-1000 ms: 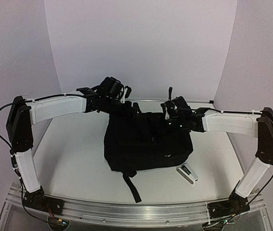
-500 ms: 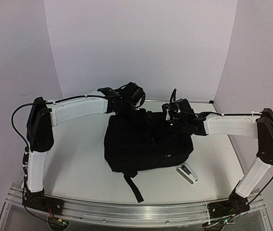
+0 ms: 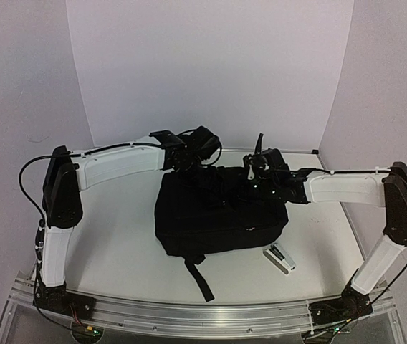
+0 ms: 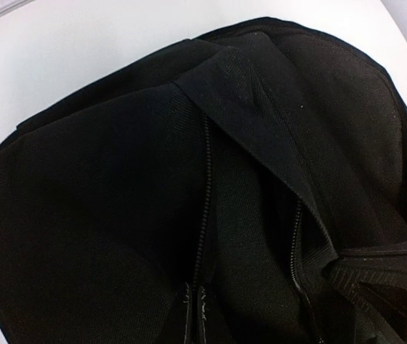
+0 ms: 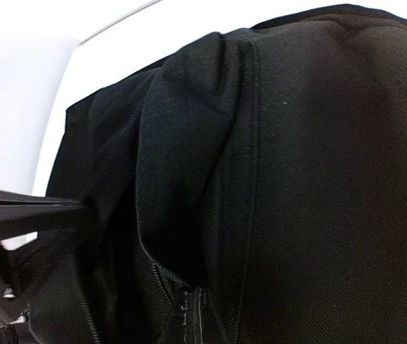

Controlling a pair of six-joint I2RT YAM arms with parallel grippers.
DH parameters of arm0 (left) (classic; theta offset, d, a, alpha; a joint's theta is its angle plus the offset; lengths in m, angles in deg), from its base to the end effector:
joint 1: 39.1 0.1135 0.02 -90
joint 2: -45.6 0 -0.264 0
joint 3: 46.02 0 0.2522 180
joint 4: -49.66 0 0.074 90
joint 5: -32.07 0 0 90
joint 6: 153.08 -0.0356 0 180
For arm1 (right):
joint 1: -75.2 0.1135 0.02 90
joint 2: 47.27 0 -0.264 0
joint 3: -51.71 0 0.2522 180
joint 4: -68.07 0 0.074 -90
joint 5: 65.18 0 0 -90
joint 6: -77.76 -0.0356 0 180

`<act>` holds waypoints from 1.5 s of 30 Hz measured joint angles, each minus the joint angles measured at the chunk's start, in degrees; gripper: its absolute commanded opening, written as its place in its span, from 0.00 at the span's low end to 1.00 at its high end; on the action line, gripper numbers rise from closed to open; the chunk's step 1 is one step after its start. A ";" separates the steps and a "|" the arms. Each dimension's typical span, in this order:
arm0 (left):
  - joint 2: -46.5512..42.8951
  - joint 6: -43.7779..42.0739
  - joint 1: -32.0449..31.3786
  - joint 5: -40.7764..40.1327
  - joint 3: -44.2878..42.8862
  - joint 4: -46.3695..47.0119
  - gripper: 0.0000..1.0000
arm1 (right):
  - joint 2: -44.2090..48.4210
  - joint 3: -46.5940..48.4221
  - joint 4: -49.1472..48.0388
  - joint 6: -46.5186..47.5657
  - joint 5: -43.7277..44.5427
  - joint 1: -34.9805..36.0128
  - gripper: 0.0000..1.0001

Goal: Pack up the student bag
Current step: Adjust the student bag at the center of the board, then pick up the stationery from the center of the board.

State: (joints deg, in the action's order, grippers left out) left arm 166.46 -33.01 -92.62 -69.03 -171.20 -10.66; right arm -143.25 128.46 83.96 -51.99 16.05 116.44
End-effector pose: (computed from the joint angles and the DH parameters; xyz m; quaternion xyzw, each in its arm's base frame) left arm 0.2836 -0.3721 0.2688 0.1657 0.9377 -0.1250 0.2786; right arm 0.2784 0.2512 0.2302 -0.0467 0.8844 0.3500 0.3053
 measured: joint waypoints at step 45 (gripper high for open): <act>-27.65 -5.90 23.93 30.23 32.19 13.34 0.00 | 23.75 -25.06 23.93 -8.77 6.17 5.41 0.98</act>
State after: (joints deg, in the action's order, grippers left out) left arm 138.81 -38.90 -68.69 -38.81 -139.01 2.68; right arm -119.50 103.39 107.89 -60.77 22.22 121.85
